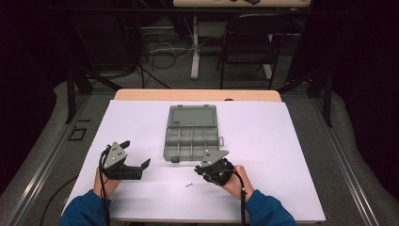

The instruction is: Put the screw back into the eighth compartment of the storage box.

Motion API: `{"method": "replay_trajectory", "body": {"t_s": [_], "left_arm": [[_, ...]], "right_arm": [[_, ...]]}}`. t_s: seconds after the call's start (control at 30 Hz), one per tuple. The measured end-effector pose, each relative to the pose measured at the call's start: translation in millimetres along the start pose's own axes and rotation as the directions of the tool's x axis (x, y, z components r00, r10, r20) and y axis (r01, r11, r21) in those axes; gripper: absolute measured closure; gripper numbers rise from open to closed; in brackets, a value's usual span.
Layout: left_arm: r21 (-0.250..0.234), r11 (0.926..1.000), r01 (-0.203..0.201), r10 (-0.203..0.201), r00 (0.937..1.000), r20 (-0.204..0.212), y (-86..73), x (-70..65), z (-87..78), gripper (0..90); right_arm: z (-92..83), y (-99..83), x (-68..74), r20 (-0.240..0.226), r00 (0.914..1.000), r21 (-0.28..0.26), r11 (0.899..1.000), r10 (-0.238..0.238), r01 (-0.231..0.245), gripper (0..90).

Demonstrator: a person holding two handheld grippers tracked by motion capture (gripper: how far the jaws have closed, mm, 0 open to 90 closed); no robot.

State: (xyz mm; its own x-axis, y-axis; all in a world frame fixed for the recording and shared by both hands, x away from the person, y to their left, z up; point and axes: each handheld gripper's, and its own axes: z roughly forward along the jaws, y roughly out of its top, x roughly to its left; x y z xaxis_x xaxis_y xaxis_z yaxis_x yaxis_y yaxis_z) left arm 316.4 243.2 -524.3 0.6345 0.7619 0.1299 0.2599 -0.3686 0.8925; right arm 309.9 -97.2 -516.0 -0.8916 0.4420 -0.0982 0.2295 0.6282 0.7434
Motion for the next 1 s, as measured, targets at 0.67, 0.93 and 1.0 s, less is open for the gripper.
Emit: {"method": "replay_trajectory", "body": {"t_s": [0.67,0.93,1.0], "left_arm": [[0.005,1.0,0.001,-0.001,1.0,0.002,-0.5,0.4,1.3,0.0],[0.003,1.0,-0.004,0.004,1.0,0.0,0.1,0.6,1.3,0.0],[0.003,1.0,0.001,-0.001,1.0,0.001,-0.4,0.6,1.6,0.0]], "right_arm": [[-22.0,0.4,-13.4,0.067,0.9975,-0.051,0.999,0.023,-0.02,85.4],[-25.0,1.4,-17.4,0.089,0.9957,-0.054,0.998,0.027,-0.022,85.5],[-25.7,1.7,-18.7,0.093,0.9951,-0.057,0.998,0.032,-0.027,85.5]]}}
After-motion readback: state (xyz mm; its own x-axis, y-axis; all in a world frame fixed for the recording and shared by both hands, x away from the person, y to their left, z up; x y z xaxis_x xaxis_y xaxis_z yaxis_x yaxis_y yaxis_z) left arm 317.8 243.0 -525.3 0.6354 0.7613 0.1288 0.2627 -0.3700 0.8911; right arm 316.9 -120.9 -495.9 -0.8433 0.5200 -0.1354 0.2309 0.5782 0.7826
